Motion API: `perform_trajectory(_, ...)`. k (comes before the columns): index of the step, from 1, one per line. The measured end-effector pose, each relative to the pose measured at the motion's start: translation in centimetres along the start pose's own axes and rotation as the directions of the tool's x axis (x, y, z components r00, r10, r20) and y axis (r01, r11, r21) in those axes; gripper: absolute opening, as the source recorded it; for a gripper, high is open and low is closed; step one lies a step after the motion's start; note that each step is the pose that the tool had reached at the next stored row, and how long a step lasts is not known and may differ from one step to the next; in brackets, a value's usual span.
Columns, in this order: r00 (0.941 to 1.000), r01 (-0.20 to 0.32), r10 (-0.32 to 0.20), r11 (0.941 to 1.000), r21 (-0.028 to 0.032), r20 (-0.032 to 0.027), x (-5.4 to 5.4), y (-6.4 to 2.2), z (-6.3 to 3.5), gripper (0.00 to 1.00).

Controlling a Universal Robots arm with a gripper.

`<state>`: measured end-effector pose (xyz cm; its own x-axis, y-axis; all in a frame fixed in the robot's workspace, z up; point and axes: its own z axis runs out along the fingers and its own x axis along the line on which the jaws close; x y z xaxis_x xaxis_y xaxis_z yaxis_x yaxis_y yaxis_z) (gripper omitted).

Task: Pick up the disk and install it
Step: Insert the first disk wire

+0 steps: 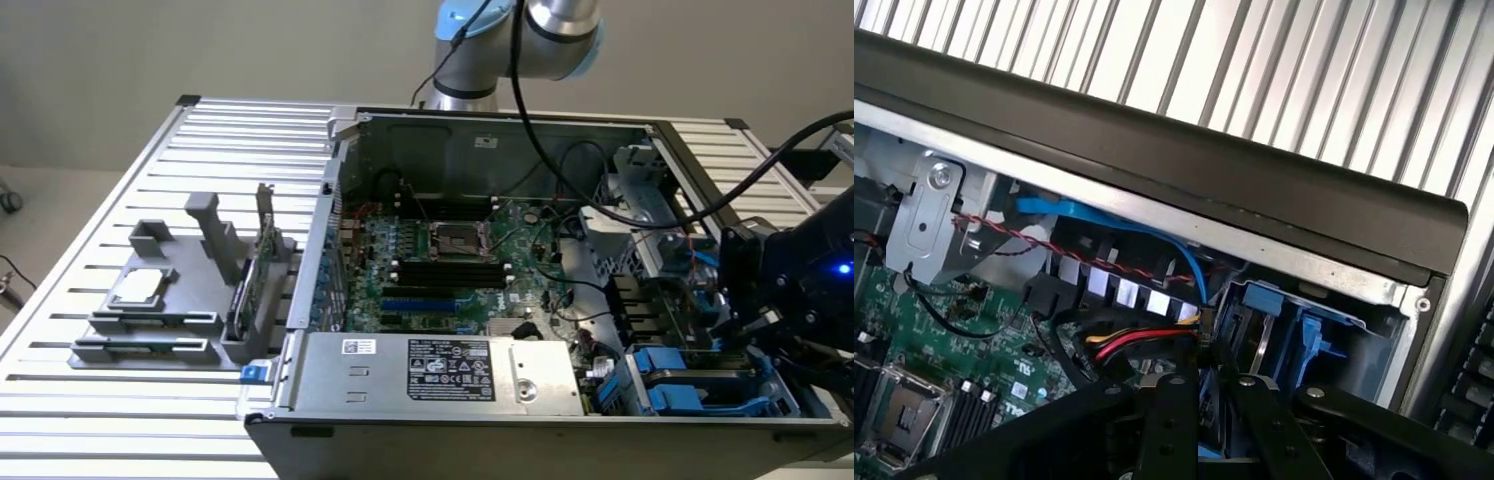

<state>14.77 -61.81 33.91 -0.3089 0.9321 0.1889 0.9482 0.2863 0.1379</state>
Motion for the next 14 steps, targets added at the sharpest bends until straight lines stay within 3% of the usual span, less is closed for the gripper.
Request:
perform_trajectory(7, 0.9999, -0.012, 0.012, 0.9999, 0.0015, 0.0004, -0.40, -0.22, -0.69, 0.18)
perform_trajectory(14, 0.9999, -0.013, 0.013, 0.9999, 0.0018, 0.0020, -0.41, -0.55, -0.73, 0.18)
